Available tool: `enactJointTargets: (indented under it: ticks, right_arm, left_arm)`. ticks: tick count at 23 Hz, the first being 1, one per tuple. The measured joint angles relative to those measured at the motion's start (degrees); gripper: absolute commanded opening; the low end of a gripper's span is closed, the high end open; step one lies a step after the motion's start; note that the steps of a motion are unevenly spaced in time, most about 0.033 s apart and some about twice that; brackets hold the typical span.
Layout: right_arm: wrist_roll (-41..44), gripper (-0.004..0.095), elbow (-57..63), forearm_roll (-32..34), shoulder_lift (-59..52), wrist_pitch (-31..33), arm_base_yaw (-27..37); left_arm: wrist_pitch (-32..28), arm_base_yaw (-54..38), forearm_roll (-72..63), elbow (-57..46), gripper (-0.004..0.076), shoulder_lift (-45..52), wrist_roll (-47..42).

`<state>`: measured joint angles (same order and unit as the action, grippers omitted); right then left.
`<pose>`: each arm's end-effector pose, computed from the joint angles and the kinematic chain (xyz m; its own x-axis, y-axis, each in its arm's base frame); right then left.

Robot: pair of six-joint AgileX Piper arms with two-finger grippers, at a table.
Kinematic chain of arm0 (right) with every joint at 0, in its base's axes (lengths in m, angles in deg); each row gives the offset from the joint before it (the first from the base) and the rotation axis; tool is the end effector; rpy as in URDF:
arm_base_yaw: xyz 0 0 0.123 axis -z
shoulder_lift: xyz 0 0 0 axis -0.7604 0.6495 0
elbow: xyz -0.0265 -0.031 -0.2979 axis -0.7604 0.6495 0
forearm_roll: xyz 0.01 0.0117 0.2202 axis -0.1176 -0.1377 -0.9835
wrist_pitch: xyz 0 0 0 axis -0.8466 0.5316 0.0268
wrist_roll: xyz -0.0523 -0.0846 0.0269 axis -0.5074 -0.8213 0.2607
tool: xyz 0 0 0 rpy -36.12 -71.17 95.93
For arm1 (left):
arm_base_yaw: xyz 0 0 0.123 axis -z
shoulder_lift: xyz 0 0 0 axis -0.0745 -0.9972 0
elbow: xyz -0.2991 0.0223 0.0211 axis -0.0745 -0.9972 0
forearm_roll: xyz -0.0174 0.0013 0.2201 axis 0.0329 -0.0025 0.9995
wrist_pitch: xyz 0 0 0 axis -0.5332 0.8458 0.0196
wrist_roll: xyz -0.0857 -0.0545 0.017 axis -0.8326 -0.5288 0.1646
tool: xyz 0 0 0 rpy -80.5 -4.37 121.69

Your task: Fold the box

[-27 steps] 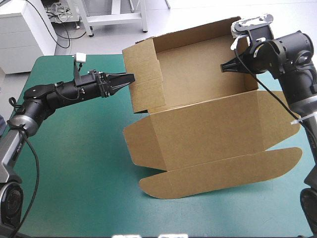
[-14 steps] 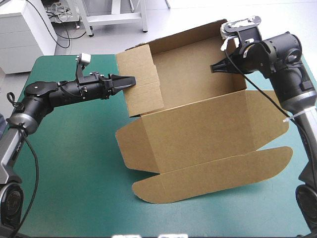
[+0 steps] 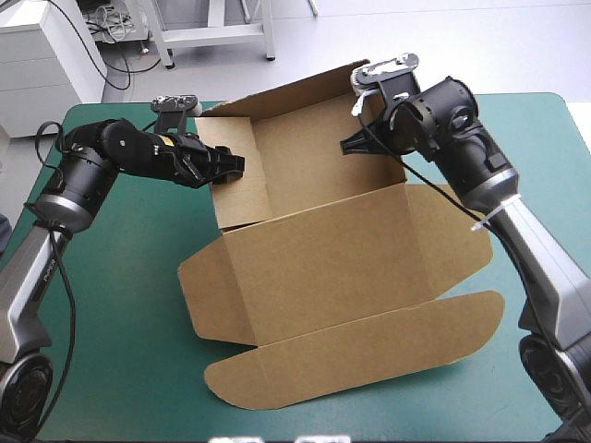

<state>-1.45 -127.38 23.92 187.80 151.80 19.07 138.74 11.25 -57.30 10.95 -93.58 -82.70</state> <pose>0.3132 0.1548 0.4352 -0.6565 -0.2824 -0.6995 -0.2879 0.9509 -0.1138 0.2999 -0.1151 0.3919 -0.7848 0.0841 -0.6140 0.3385 0.8880 -0.3111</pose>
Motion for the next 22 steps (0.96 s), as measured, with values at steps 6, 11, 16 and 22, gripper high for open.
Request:
enactJointTargets:
  ticks: [6, 11, 16, 22]
  right_arm:
    - [3.91, -0.0018, 0.04, -2.29, 1.78, 0.54, -1.51]
    - [5.08, -0.0022, 0.04, -3.75, 5.11, 3.98, -1.51]
    - [3.04, -0.002, 0.1, -8.26, 10.78, 4.86, 2.11]
    - [-2.11, -0.0022, 0.1, -14.55, 17.43, 4.43, 7.92]
  left_arm:
    - [3.36, 4.58, 17.47, 1.34, 0.0101, -0.2, -13.01]
    - [6.23, 4.77, 20.78, 1.65, -0.0008, -3.5, -16.93]
    - [6.36, 4.77, 19.53, 1.71, -0.0008, -9.65, -17.78]
    - [4.38, 4.92, 17.04, 1.77, -0.0008, -17.4, -18.0]
